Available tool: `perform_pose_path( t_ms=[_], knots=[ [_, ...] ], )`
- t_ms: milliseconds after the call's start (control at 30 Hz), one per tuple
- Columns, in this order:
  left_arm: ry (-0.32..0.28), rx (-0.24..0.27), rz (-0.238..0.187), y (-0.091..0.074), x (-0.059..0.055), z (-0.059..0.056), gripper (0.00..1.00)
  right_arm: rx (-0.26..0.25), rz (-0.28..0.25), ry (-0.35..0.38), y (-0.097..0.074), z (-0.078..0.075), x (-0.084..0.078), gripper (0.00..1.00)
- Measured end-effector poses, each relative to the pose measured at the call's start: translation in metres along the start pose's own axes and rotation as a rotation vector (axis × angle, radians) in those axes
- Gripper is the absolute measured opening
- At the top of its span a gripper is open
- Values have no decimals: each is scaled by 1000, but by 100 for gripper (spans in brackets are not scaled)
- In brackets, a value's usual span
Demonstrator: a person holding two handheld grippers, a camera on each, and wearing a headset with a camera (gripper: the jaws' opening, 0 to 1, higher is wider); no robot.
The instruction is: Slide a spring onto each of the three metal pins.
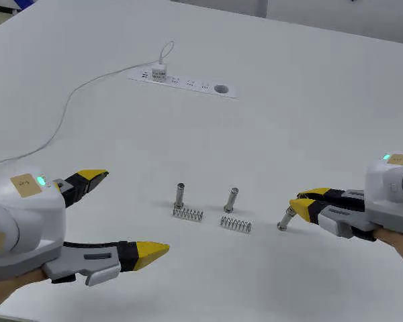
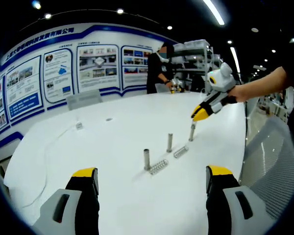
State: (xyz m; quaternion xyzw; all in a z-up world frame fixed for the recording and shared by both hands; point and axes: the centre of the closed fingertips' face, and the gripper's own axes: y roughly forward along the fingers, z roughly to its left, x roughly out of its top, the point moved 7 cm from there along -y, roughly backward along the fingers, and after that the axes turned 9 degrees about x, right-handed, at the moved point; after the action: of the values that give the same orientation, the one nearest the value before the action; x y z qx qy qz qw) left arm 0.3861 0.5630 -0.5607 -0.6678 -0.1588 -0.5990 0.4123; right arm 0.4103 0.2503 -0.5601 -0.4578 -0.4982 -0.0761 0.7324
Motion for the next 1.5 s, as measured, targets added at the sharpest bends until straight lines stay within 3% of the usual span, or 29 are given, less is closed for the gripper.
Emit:
perform_pose_path(
  t_ms=[533, 867, 1233, 1367, 1500],
  knots=[
    [-19, 4, 9, -2, -8, -10, 92, 10, 48, -15, 10, -1, -9, 11],
    [-34, 29, 8, -3, -10, -5, 91, 16, 71, -22, 14, 0, -13, 11],
    [-46, 39, -24, 3, 1, -10, 91, 13, 95, -31, 18, -2, -19, 12],
    [-21, 18, 3, 2, -5, -17, 91, 12, 103, -35, 20, -2, -20, 12],
    [-32, 21, 4, 3, -5, -16, 90, 10, 114, -30, 24, -5, -23, 12]
  ],
)
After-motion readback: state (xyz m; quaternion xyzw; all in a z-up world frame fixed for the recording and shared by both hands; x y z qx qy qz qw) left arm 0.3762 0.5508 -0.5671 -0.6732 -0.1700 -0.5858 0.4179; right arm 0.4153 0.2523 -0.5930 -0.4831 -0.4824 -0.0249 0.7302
